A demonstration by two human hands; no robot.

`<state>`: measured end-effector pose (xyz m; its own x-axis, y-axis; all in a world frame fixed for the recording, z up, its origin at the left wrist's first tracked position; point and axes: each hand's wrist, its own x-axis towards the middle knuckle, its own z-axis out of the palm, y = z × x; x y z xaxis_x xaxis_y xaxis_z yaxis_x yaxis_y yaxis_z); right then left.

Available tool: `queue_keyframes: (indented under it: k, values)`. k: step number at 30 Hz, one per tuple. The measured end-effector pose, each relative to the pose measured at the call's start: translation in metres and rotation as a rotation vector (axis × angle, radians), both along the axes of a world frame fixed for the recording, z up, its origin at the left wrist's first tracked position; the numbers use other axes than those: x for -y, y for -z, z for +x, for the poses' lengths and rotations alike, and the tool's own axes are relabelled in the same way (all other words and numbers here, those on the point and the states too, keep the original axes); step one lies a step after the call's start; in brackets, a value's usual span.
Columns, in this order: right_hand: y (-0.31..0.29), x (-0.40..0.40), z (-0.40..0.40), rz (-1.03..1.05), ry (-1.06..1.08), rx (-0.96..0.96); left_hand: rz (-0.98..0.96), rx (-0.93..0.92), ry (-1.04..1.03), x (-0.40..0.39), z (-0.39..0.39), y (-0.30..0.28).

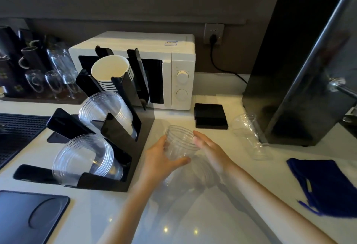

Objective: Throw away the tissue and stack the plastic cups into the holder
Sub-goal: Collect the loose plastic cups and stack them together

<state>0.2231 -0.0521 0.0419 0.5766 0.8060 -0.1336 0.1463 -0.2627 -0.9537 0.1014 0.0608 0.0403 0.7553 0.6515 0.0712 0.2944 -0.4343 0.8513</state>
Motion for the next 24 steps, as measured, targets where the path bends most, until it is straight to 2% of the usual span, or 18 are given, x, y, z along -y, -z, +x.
queue_keyframes:
  k: [5, 6, 9, 12, 14, 17, 19, 22, 24]
  values:
    - [-0.014, 0.022, 0.032, 0.038, 0.161, 0.048, 0.018, -0.01, 0.052, 0.016, 0.023, 0.002]
    - [-0.015, 0.028, 0.041, 0.044, 0.229, 0.104, 0.015, -0.01, 0.062, 0.019, 0.029, 0.003]
    - [-0.006, 0.049, 0.071, -0.051, 0.476, 0.456, 0.037, -0.003, 0.101, 0.029, 0.045, 0.001]
    - [0.007, 0.069, 0.087, -0.123, 0.724, 0.547, 0.049, 0.005, 0.14, 0.037, 0.055, 0.0]
    - [0.016, 0.077, 0.093, -0.247, 0.789, 0.593, 0.061, 0.0, 0.158, 0.04, 0.058, 0.0]
    - [0.033, 0.085, 0.1, -0.404, 0.768, 0.465, 0.072, -0.02, 0.175, 0.04, 0.061, 0.002]
    - [0.041, 0.089, 0.1, -0.412, 0.733, 0.374, 0.069, -0.034, 0.195, 0.038, 0.062, 0.002]
    - [0.041, 0.095, 0.097, -0.308, 0.733, 0.339, 0.046, -0.052, 0.212, 0.035, 0.065, 0.002]
    - [0.031, 0.095, 0.092, -0.165, 0.736, 0.299, 0.044, -0.05, 0.22, 0.034, 0.065, 0.003]
